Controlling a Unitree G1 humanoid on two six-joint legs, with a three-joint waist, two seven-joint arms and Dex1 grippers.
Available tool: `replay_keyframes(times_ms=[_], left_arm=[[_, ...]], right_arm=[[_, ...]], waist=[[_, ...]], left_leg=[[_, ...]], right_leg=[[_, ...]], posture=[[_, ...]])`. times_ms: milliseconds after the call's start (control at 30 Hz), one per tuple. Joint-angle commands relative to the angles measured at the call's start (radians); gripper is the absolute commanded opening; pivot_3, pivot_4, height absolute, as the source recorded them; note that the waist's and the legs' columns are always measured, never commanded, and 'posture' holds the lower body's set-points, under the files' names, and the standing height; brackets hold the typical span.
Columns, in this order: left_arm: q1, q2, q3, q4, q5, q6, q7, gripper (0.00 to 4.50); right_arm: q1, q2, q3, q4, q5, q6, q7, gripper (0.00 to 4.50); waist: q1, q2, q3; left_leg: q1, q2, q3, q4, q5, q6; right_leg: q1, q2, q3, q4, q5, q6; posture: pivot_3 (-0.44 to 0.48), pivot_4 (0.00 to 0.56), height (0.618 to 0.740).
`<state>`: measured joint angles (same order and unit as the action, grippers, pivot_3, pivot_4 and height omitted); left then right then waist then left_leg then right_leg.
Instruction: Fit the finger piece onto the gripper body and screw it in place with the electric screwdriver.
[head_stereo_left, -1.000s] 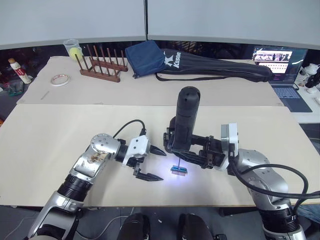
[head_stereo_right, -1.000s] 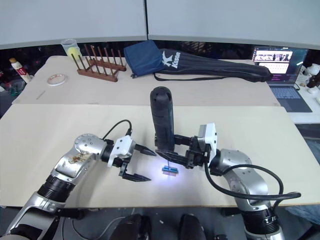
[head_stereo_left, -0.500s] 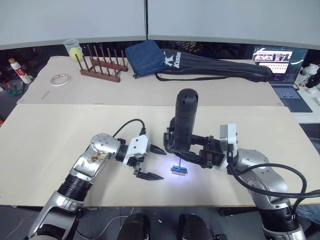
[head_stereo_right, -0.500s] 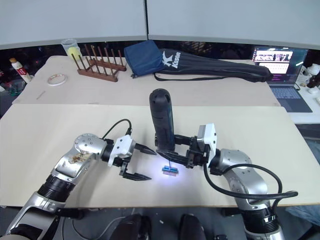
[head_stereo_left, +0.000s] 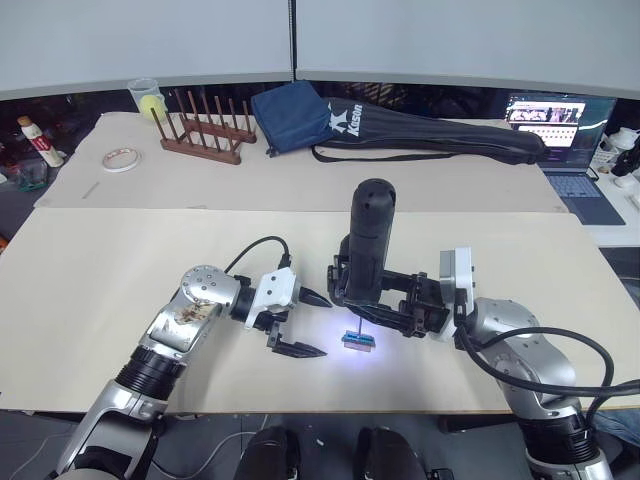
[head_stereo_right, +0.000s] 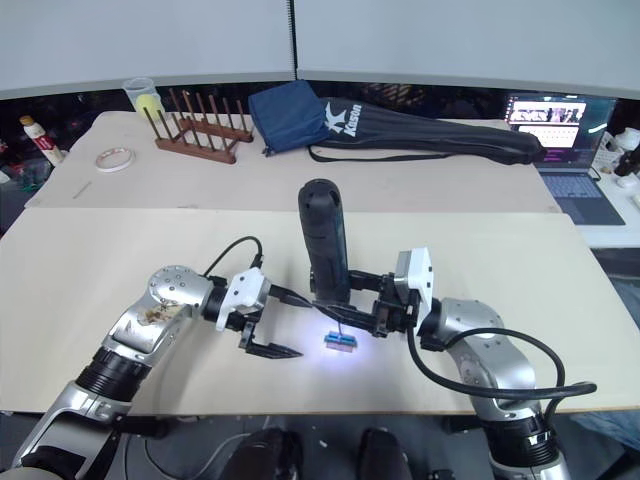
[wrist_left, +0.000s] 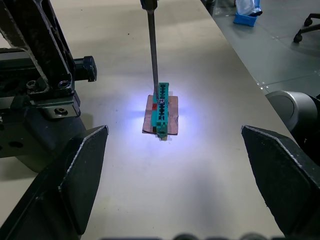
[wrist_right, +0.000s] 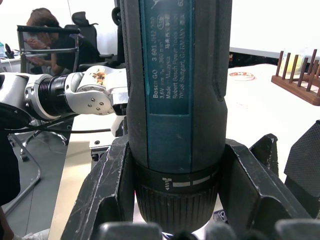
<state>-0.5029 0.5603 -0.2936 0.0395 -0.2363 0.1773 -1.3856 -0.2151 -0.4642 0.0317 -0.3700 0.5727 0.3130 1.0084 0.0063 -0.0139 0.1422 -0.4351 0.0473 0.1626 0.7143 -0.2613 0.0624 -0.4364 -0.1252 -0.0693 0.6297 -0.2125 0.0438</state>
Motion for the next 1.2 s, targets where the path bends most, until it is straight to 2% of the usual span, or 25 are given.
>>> replay_keyframes(times_ms=[33, 1200], left_arm=[[-0.020, -0.003, 0.003, -0.004, -0.001, -0.021, 0.002, 4.50], [-0.028, -0.002, 0.003, -0.008, 0.001, -0.019, 0.003, 4.50]], right_arm=[[-0.010, -0.003, -0.007, -0.037, 0.024, -0.021, 0.008, 1.92], [0.006, 0.000, 0.017, -0.031, -0.046, -0.113, 0.002, 1.92]], waist=[[0.000, 0.000, 0.000], [0.001, 0.000, 0.000]], left_leg=[[0.000, 0.000, 0.000, 0.000, 0.000, 0.000], [0.000, -0.001, 0.000, 0.000, 0.000, 0.000]], right_leg=[[0.000, 0.000, 0.000, 0.000, 0.000, 0.000], [0.000, 0.000, 0.000, 0.000, 0.000, 0.000]], posture=[[0.000, 0.150, 0.740], [0.000, 0.150, 0.740]])
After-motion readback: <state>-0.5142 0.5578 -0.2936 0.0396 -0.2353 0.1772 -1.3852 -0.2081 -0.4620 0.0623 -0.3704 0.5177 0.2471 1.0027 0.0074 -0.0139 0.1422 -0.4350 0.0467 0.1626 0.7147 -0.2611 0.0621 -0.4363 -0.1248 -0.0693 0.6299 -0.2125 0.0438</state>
